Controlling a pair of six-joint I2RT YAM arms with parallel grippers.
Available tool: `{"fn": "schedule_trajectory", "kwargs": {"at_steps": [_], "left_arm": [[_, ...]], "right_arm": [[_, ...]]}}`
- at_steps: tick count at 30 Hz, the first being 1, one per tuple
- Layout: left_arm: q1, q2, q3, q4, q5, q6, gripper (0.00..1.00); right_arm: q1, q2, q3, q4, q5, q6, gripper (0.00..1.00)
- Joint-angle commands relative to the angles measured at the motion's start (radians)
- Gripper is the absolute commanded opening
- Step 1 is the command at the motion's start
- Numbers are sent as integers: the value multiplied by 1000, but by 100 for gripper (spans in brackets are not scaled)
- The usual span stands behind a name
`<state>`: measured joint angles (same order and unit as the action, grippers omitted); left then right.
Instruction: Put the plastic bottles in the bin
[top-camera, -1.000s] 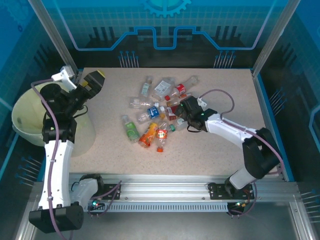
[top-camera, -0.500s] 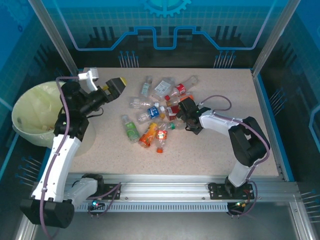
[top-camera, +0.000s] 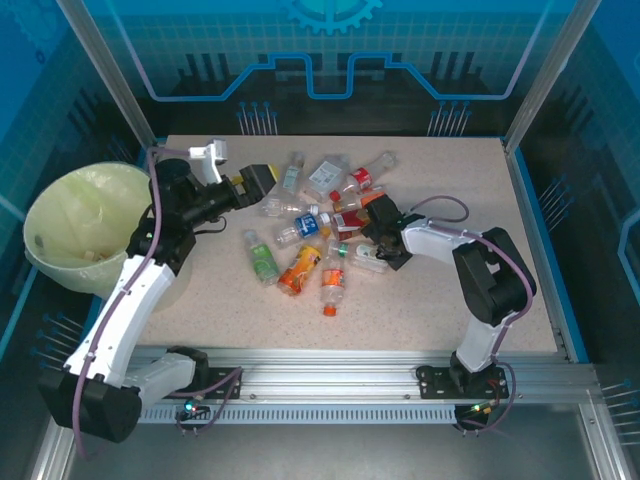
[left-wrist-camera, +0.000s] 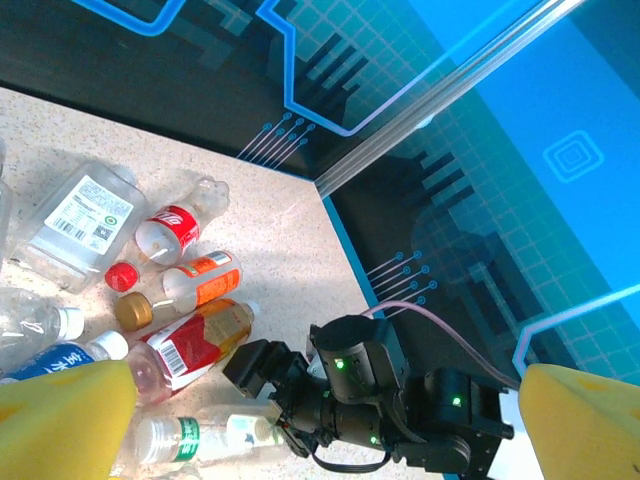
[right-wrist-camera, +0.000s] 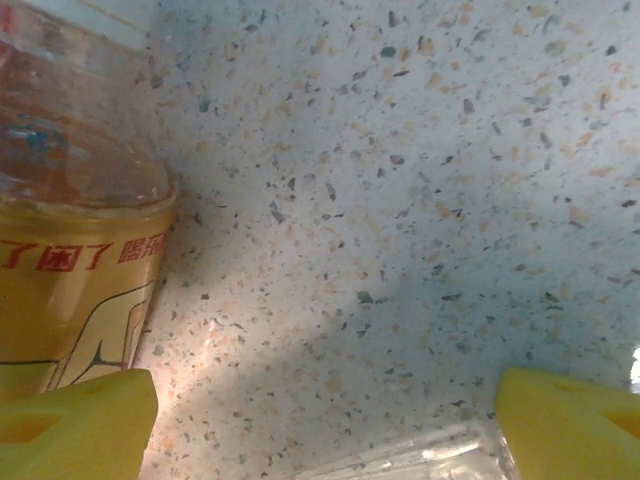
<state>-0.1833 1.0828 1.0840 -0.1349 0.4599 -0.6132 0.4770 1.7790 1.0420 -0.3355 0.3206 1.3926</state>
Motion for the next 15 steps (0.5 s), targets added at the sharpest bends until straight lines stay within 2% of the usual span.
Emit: {"fn": "schedule_trajectory", "kwargs": {"at_steps": [1,5,7,10,12,15], "left_arm": [[-23,18,38,-41,-34,57,99],[-37,31,38,-63,-54,78,99],[-40,35,32,-60,-59,79,99],[-42,46,30,-63,-64,84,99],[-43,51,30,-67,-76,88,99],[-44,51,24,-67,-95,87,99]], "right_arm": [[-11,-54,-19,-22,8,-23,96],[-13,-162,-46,-68,54,-148,100],[-16,-230,-70,-99,47,-152,100],[-19,-324,-123,-120,-13,-29,100],[-19,-360,-179,-86,-70,118,100],[-19,-338,-209,-20,-167,314,100]]}}
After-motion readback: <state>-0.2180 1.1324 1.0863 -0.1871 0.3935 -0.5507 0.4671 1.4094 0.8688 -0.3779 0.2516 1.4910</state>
